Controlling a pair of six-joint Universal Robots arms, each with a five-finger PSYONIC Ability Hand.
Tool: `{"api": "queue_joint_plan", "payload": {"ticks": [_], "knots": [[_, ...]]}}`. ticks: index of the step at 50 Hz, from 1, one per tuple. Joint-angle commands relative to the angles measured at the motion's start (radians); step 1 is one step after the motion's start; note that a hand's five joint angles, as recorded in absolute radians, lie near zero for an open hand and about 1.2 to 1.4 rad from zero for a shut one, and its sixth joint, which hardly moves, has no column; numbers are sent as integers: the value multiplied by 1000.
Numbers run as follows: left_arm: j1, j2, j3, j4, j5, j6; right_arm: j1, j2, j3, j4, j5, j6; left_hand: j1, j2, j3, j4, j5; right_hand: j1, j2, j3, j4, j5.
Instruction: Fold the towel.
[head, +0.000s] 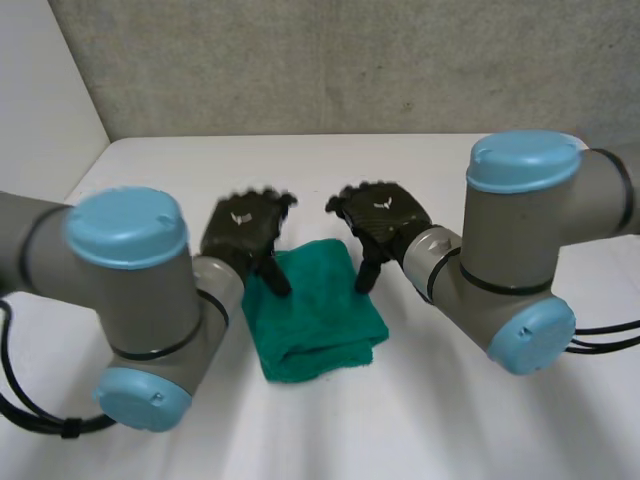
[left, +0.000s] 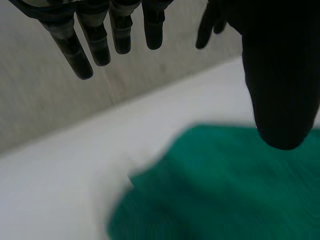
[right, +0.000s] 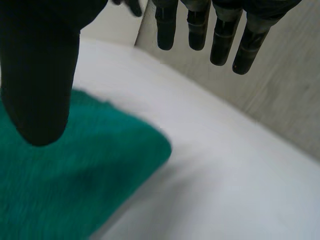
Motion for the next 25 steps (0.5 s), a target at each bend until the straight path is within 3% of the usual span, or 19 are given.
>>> {"api": "queue_joint_plan", "payload": {"ticks": [1,10,18,19,25], "knots": [[5,-146,-6,-129,-37,-53,-14,246,-189,189,-14,-42,13,10,-1,9,-3,-25,-45,-36,-55,-62],[16,-119,-36,-132,-49,-42,-16,265,-221,214,3,-92,1,-2,-12,-3,-15,-25,-45,-36,-55,-62],[36,35,14,-130,-41,31,-27,82,-155,111,52,-58,-28,-32,-42,-32,-45,-25,-45,-36,-55,-62],[54,77,36,-132,-38,37,-43,-6,-113,37,103,-34,-28,-32,-42,-32,-45,-25,-45,-36,-55,-62],[124,191,125,-149,6,30,-114,-233,-6,-117,289,-12,-28,-32,-42,-32,-45,-25,-45,-36,-55,-62]]}}
